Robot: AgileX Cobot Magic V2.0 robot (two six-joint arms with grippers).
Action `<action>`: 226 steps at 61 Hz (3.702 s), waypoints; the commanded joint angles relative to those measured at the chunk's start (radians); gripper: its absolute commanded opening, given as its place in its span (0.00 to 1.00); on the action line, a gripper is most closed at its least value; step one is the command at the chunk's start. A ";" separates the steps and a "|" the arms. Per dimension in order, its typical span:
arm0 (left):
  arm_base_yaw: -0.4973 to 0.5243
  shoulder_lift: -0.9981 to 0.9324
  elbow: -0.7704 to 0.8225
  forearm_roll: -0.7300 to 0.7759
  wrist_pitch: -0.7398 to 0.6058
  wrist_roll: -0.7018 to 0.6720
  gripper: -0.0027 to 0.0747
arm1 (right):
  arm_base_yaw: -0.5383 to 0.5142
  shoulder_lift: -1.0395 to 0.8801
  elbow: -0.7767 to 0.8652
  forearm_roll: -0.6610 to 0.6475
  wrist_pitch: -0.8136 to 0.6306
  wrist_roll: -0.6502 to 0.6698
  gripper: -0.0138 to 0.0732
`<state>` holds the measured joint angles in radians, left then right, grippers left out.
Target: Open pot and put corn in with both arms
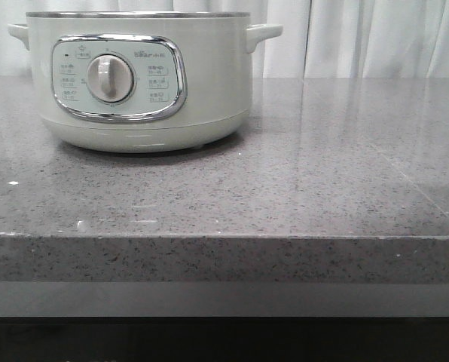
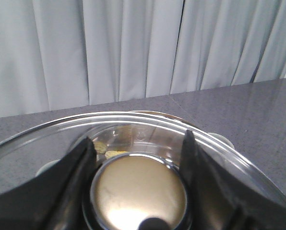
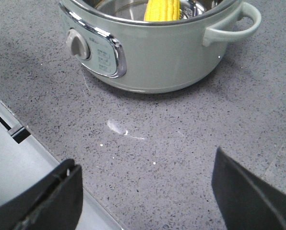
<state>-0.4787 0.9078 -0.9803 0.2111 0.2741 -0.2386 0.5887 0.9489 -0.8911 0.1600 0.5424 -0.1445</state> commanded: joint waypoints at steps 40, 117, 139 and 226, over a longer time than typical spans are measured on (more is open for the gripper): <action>-0.004 0.638 -0.475 -0.015 -0.267 -0.005 0.28 | -0.005 -0.018 -0.025 0.008 -0.076 -0.010 0.82; -0.004 0.703 -0.481 -0.048 -0.194 -0.005 0.28 | -0.005 -0.018 -0.025 0.008 -0.076 -0.010 0.82; -0.004 0.702 -0.481 -0.048 -0.184 -0.005 0.38 | -0.005 -0.018 -0.025 0.008 -0.076 -0.010 0.82; -0.091 -0.345 0.210 -0.038 0.297 0.003 0.74 | -0.190 -0.333 -0.025 -0.053 0.368 0.103 0.82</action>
<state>-0.5583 0.6087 -0.8013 0.1870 0.6960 -0.2374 0.4051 0.6221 -0.8895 0.1002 0.9525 -0.0385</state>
